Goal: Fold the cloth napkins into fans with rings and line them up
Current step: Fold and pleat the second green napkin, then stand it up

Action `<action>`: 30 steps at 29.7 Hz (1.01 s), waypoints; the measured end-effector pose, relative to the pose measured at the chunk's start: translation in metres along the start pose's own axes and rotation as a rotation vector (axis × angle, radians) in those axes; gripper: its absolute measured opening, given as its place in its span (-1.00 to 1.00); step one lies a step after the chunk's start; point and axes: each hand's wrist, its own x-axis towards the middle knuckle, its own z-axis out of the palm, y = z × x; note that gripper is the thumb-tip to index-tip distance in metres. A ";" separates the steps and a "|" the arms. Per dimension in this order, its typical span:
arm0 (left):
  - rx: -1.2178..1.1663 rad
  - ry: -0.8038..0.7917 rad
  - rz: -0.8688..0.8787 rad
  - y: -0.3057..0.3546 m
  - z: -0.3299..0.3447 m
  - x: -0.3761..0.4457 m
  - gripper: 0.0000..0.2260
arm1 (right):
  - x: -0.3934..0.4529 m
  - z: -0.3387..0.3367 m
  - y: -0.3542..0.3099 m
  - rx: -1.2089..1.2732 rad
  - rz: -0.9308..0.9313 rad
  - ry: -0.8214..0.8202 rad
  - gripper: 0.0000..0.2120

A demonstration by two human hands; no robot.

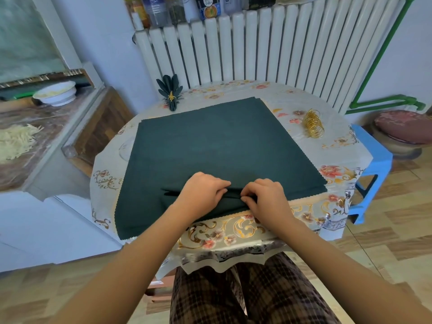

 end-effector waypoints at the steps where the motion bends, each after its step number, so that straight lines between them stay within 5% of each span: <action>1: -0.073 0.068 -0.022 -0.002 0.005 -0.007 -0.78 | -0.001 -0.001 -0.001 0.002 0.000 0.009 -0.92; 5: -0.234 0.152 -0.120 0.000 0.018 -0.021 -0.80 | -0.002 0.001 -0.002 0.006 0.005 0.045 -0.72; 9: -0.272 0.206 -0.156 0.002 0.025 -0.029 -0.78 | -0.003 0.007 0.001 -0.021 -0.081 0.115 -0.90; 15: -0.265 0.244 -0.169 0.003 0.019 -0.032 -0.77 | -0.002 0.012 0.002 -0.022 -0.155 0.091 -0.88; 22: -0.361 -0.207 -0.244 -0.020 -0.006 -0.011 -0.81 | 0.001 0.006 0.003 0.014 -0.150 0.009 -0.90; 30: -0.413 -0.412 -0.218 -0.027 -0.020 0.000 -0.75 | -0.005 0.006 0.010 0.139 0.032 -0.001 -0.89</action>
